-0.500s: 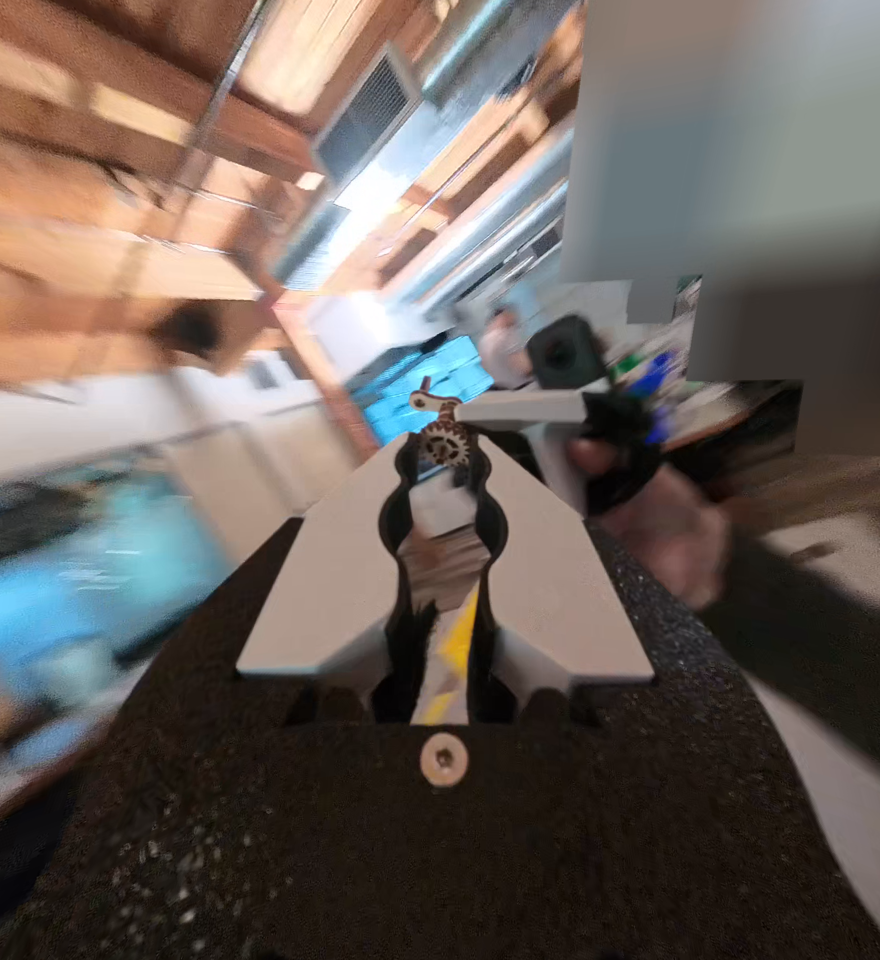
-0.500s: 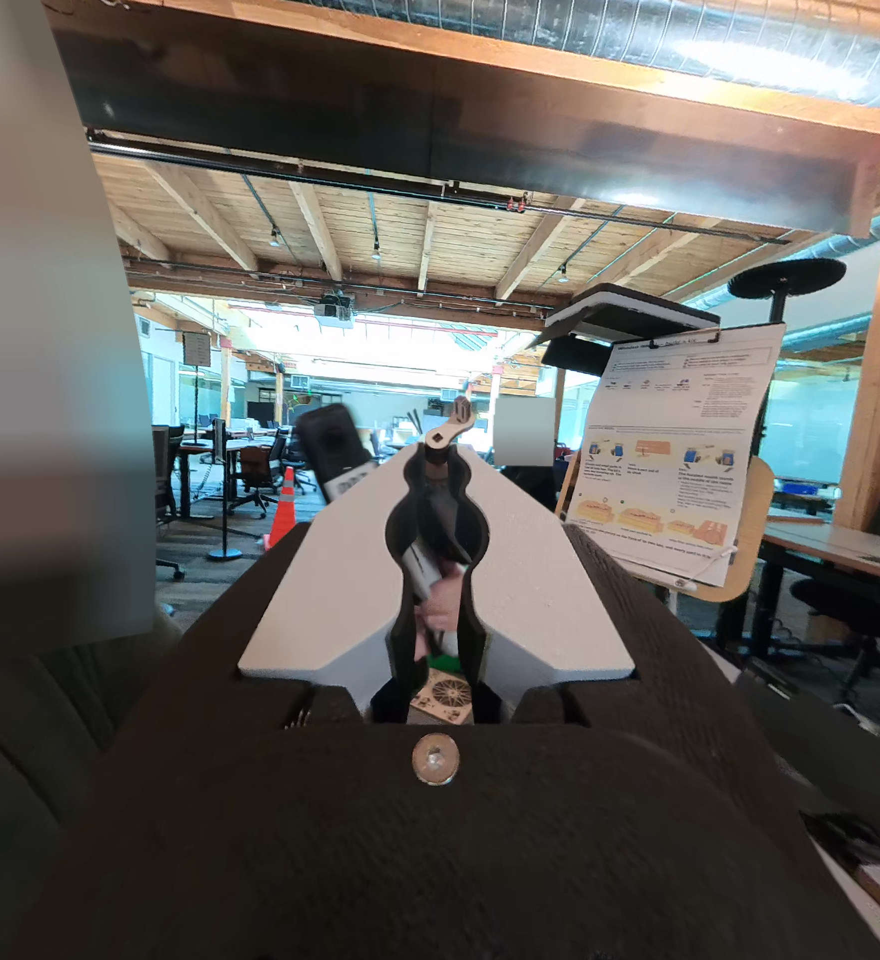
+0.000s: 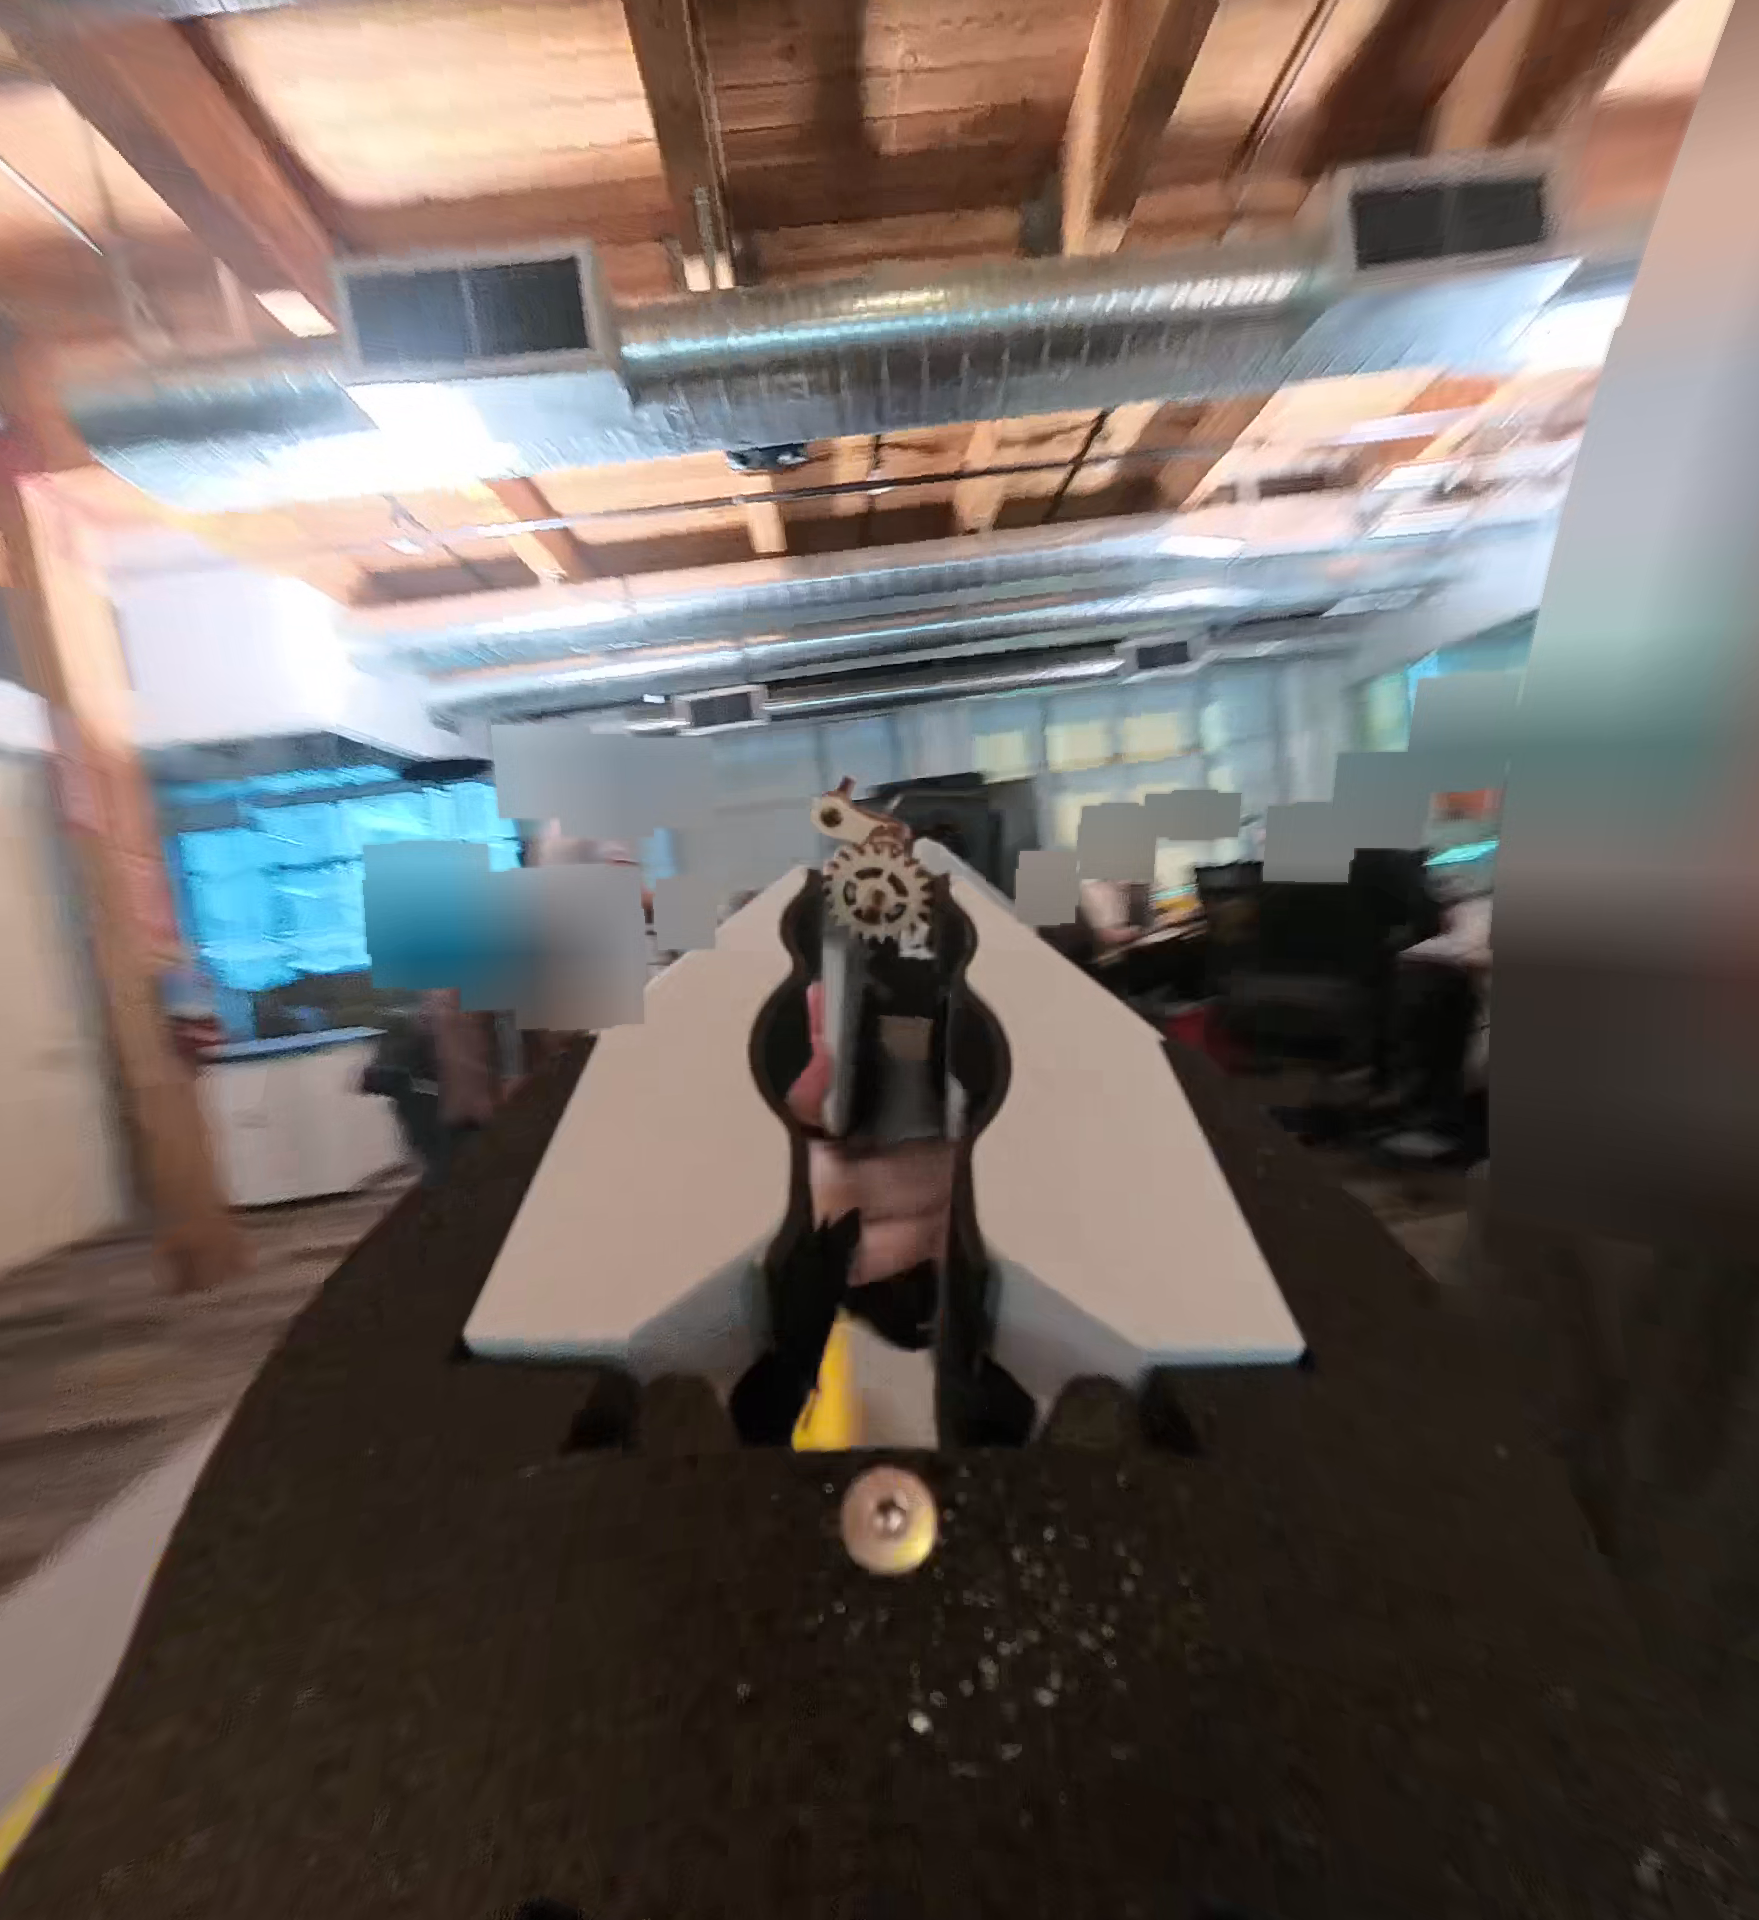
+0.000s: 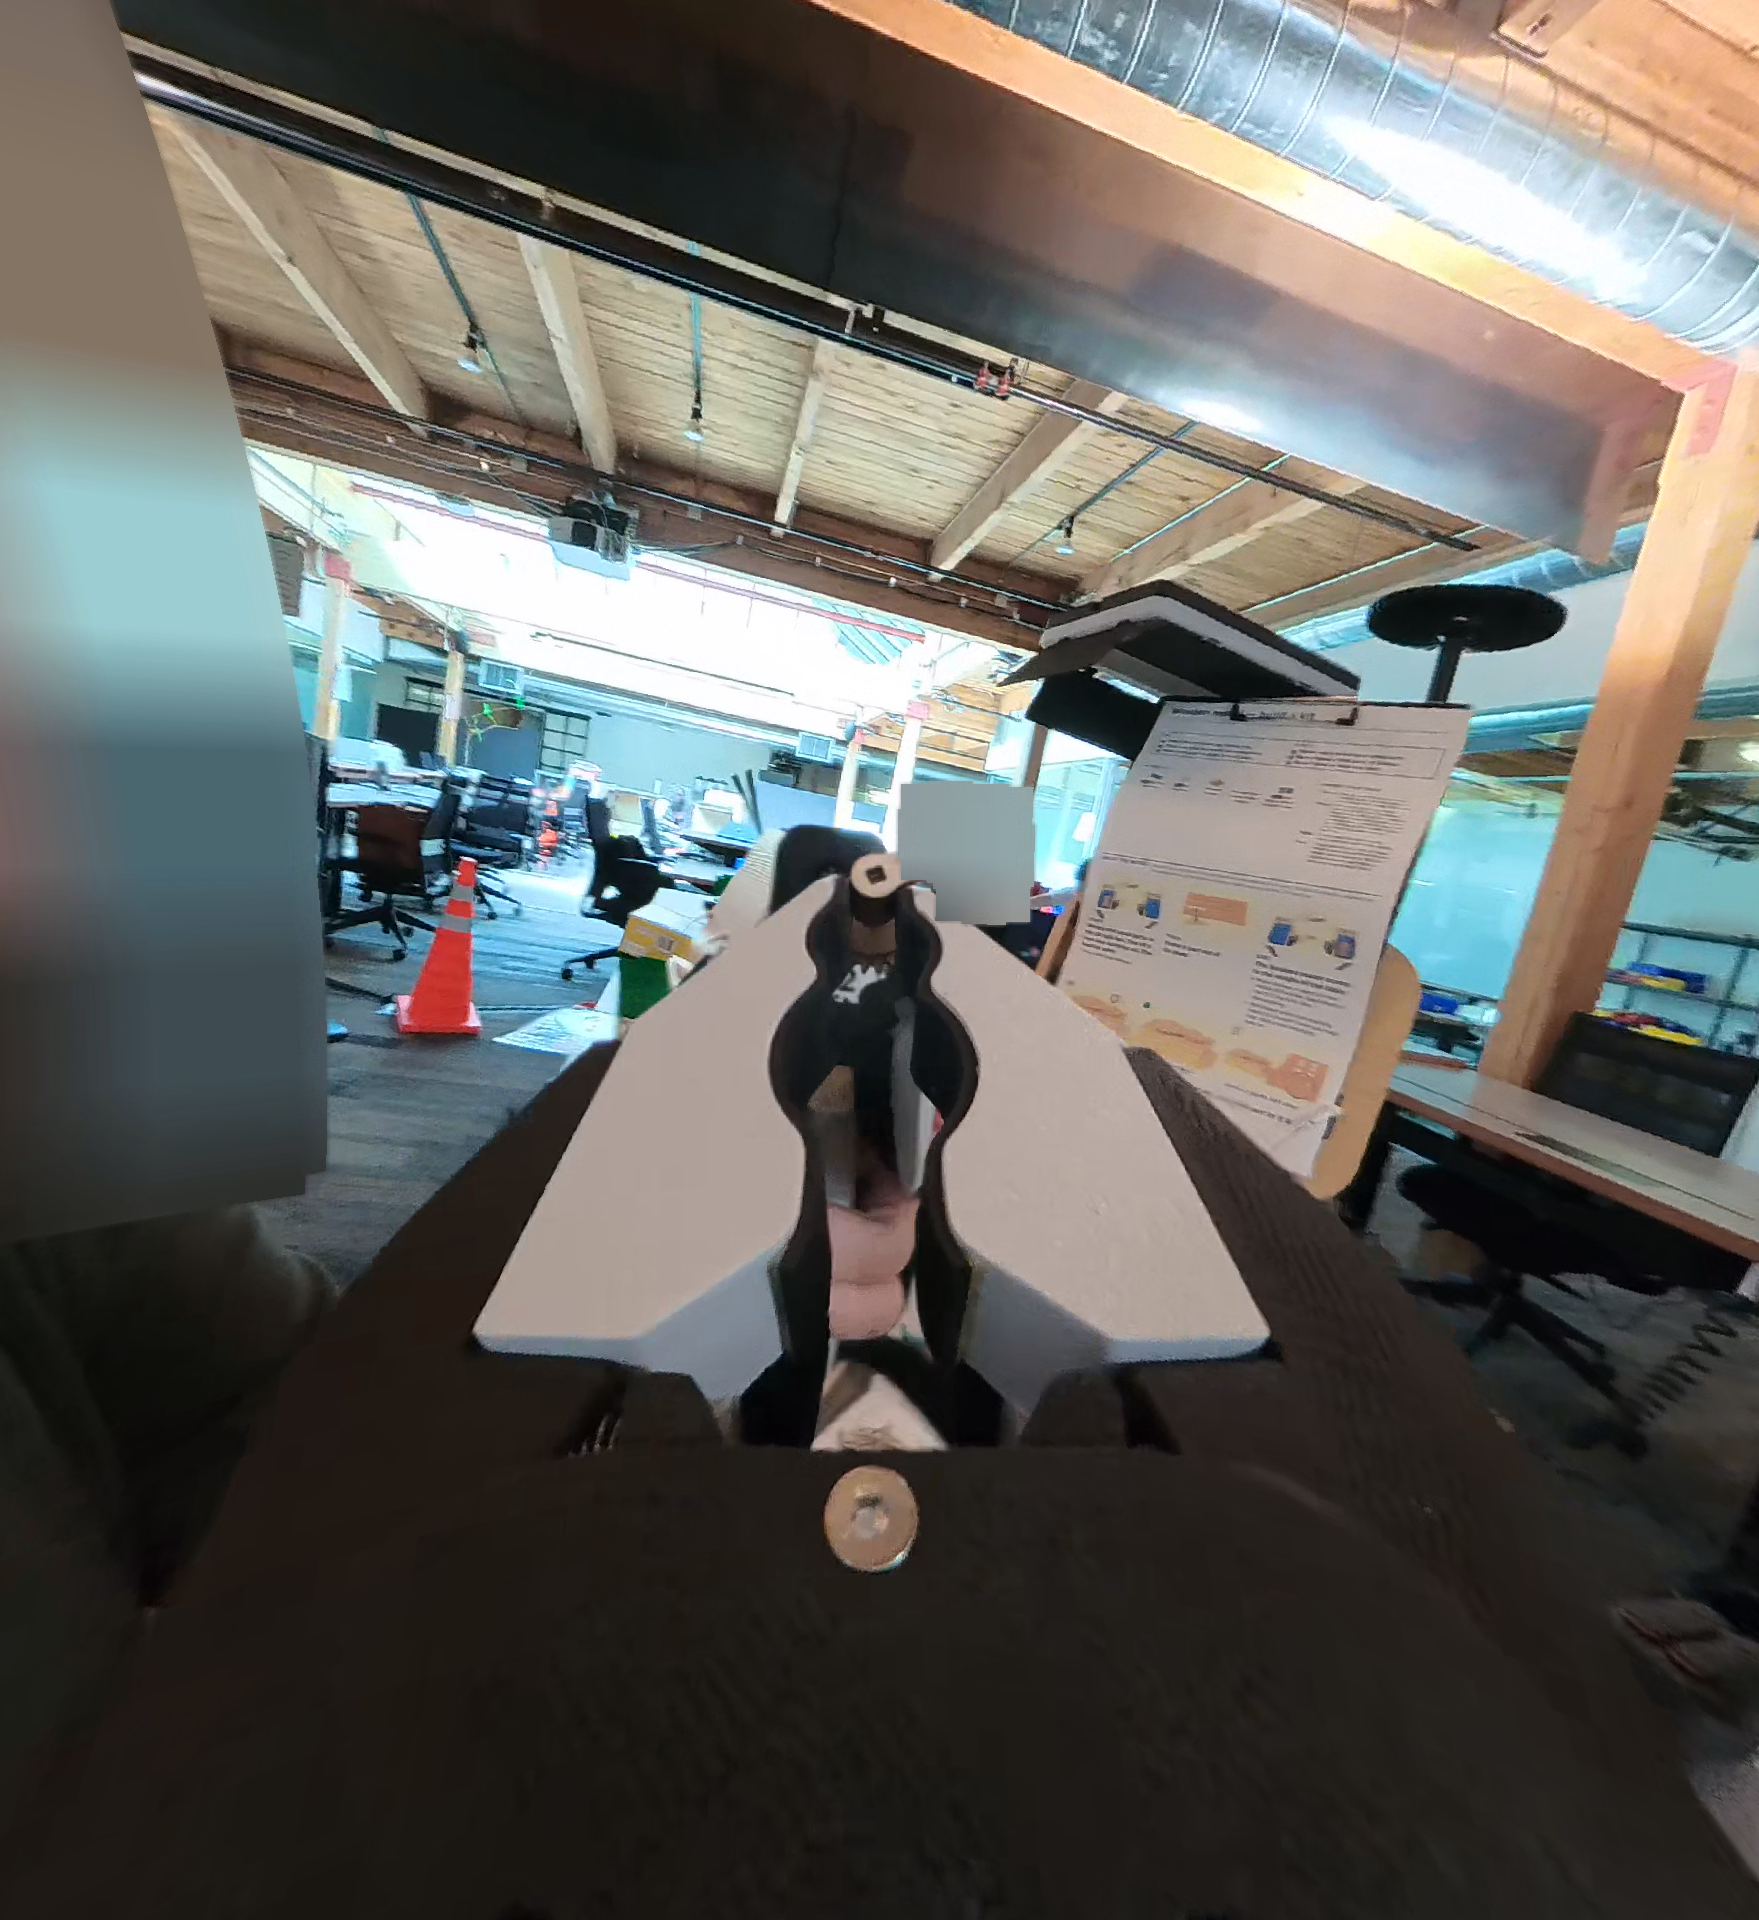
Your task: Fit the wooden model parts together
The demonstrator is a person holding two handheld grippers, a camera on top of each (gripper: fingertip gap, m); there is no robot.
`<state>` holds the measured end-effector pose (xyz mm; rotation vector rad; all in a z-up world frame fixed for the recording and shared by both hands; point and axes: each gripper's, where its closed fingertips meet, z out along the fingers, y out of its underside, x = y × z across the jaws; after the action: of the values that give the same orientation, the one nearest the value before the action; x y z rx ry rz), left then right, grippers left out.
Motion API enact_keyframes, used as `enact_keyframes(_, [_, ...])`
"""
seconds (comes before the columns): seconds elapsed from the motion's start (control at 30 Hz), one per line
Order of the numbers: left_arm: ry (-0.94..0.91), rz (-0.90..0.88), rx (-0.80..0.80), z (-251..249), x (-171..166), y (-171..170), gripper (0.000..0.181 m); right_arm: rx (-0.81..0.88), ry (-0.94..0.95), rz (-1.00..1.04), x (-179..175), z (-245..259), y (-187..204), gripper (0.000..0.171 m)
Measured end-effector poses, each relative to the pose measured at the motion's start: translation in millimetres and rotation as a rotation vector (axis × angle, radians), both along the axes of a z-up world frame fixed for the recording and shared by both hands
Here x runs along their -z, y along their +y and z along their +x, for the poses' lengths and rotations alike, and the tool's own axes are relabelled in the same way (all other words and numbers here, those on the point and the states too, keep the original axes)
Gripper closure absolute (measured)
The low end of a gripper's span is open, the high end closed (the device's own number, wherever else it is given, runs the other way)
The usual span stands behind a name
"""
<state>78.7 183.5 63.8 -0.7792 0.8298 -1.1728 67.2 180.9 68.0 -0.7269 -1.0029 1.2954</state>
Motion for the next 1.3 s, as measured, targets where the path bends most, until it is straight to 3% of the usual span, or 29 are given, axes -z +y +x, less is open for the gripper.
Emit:
enact_keyframes(0.03, [0.030, 0.073, -0.089, 1.5, 1.2, -0.7, 0.159, -0.020, 0.015, -0.021, -2.3, 3.4, 0.3, 0.166])
enact_keyframes(0.13, [0.122, 0.255, -0.307, 8.8, 5.1, -4.5, 0.142, -0.047, 0.026, -0.057, -4.1, 12.2, 3.9, 0.166])
enact_keyframes(0.23, [0.164, 0.320, -0.485, 11.8, 5.7, 2.6, 0.140, -0.106, 0.020, -0.076, -4.2, 15.1, -0.5, 0.165])
enact_keyframes(0.33, [0.133, 0.357, -0.509, 13.3, 1.9, -3.1, 0.146, -0.127, -0.027, -0.081, 1.1, 11.2, -2.6, 0.165])
enact_keyframes(0.4, [0.156, 0.372, -0.565, 11.6, 2.8, 1.3, 0.164, -0.148, -0.048, -0.082, 3.3, 9.4, -5.5, 0.165])
enact_keyframes(0.6, [0.222, 0.393, -0.695, 1.2, 15.1, 14.0, 0.164, -0.160, -0.023, -0.192, 12.0, 1.7, 4.8, 0.165])
enact_keyframes(0.7, [0.365, 0.341, -0.617, 1.6, 64.0, 22.2, 0.164, -0.188, -0.102, -0.295, 56.1, 1.1, 13.5, 0.165])
enact_keyframes(0.93, [0.630, 0.024, -0.385, -5.6, 231.0, 27.3, 0.164, -0.012, -0.534, -0.222, 225.5, -4.5, 20.7, 0.165])
enact_keyframes(1.0, [0.680, -0.114, -0.355, -13.8, 261.6, 30.3, 0.164, 0.045, -0.650, -0.164, 258.6, -3.1, 23.6, 0.152])
enact_keyframes(1.07, [0.748, -0.281, -0.277, -18.1, 288.2, 27.2, 0.164, 0.190, -0.714, -0.012, 276.0, 1.3, 33.9, 0.139])
enact_keyframes(1.13, [0.836, -0.404, -0.237, -20.9, 313.9, 24.8, 0.164, 0.270, -0.754, 0.169, 282.0, 0.8, 30.6, 0.140])
enact_keyframes(1.3, [0.951, -0.477, -0.181, -15.2, 341.6, 15.5, 0.164, 0.265, -1.015, 0.349, 317.8, -7.3, 15.8, 0.148])
